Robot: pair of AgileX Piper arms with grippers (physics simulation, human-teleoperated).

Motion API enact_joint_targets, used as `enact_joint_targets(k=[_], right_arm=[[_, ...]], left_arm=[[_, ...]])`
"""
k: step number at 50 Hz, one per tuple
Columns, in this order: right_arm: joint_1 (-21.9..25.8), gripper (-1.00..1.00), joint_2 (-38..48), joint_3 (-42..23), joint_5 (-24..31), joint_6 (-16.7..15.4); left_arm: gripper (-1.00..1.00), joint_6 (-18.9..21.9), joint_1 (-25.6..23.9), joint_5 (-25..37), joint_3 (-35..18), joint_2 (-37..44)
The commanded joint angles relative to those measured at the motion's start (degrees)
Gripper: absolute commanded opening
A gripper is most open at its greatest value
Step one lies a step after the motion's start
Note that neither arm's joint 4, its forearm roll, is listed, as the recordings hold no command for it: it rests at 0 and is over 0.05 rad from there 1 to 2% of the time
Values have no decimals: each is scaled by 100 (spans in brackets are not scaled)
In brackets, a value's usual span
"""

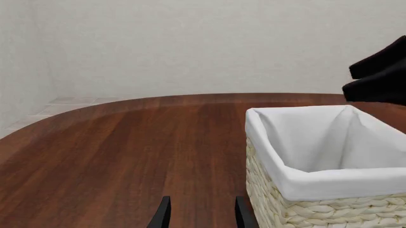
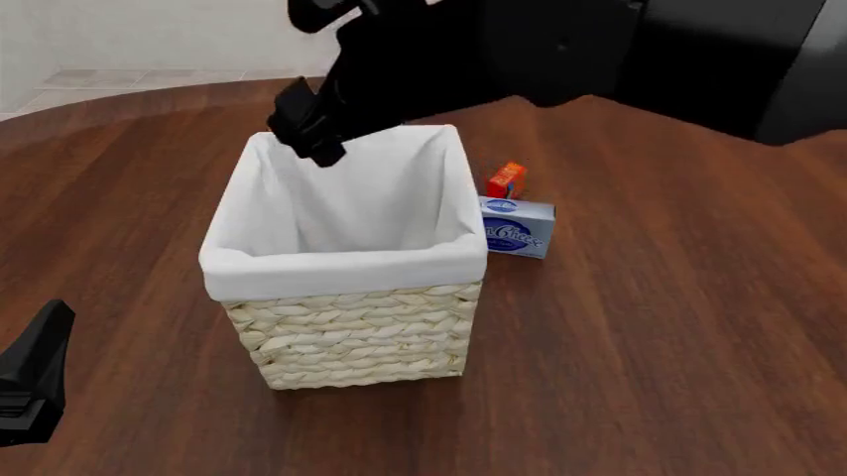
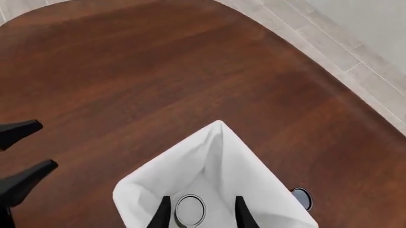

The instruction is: Pick up the alphabet soup and put it in the basket.

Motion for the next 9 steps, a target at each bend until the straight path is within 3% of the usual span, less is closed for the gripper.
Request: enact_joint_targets(k=[1,9], right_arm=[[94,100,-413,-94,101,14],[112,100,-626,-106,111,-30]], left_arm=[[100,0,0,0,0,0],[100,0,0,0,0,0]])
